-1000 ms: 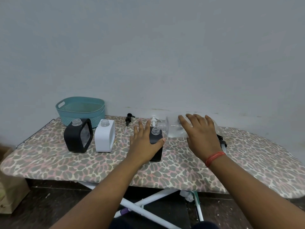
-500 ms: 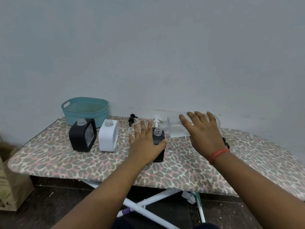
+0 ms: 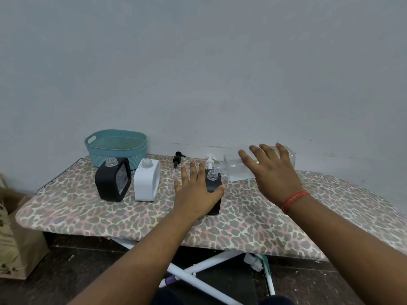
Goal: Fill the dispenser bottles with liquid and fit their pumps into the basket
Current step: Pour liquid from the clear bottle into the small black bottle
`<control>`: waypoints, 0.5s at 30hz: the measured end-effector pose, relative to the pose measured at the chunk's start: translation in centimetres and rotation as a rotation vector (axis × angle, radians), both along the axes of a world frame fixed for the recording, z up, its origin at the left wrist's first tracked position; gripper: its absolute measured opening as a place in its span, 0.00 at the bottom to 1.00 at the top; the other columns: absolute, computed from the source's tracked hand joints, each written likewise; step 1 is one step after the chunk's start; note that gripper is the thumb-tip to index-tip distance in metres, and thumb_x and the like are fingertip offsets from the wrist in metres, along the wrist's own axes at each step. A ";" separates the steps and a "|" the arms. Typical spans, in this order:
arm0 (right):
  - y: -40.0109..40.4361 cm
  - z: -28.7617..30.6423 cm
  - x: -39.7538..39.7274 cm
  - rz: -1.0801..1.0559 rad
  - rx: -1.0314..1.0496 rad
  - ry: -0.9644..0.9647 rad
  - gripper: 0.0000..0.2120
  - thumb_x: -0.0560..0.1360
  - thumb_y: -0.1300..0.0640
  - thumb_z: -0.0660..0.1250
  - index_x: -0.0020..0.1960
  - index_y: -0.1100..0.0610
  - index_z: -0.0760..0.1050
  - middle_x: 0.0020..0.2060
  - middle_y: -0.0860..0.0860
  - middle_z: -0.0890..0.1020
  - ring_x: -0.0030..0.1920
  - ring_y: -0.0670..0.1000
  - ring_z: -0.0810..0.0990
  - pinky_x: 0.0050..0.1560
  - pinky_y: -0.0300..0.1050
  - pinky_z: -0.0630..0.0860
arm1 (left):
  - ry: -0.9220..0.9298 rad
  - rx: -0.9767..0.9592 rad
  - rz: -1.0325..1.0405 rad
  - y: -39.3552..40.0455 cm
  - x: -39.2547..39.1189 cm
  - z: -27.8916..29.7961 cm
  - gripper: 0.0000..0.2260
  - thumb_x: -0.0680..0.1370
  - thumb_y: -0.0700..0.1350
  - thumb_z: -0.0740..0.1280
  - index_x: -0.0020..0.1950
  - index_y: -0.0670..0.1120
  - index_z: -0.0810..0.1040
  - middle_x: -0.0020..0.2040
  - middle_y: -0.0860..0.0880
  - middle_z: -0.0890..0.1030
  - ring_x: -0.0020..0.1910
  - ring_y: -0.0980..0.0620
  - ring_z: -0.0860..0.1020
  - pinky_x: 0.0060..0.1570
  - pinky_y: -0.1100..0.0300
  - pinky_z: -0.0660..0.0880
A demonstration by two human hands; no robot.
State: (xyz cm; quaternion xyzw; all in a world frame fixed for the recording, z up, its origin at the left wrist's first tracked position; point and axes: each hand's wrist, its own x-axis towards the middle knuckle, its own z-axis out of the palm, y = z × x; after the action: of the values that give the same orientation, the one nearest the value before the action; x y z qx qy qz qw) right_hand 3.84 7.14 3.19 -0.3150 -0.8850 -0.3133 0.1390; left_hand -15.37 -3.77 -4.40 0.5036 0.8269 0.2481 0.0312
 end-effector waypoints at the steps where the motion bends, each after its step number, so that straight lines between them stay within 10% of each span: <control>1: 0.0 0.0 0.0 0.001 0.002 -0.006 0.40 0.67 0.70 0.69 0.75 0.51 0.64 0.68 0.59 0.74 0.68 0.64 0.72 0.68 0.70 0.62 | -0.001 0.002 0.000 0.0 0.0 0.0 0.46 0.70 0.76 0.48 0.81 0.55 0.39 0.82 0.51 0.37 0.79 0.46 0.33 0.75 0.38 0.40; 15: -0.1 1.1 0.0 0.014 0.034 -0.061 0.39 0.66 0.69 0.69 0.75 0.52 0.64 0.68 0.58 0.73 0.68 0.64 0.72 0.68 0.71 0.61 | -0.019 0.003 0.004 -0.1 0.0 0.0 0.47 0.69 0.77 0.48 0.81 0.55 0.37 0.82 0.52 0.36 0.79 0.46 0.33 0.75 0.38 0.39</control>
State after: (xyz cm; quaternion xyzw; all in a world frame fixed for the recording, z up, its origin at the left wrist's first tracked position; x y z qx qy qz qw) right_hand 3.82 7.04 4.28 -0.2969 -0.8856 -0.3366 0.1195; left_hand -15.34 -3.83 -4.45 0.4995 0.8274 0.2540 0.0377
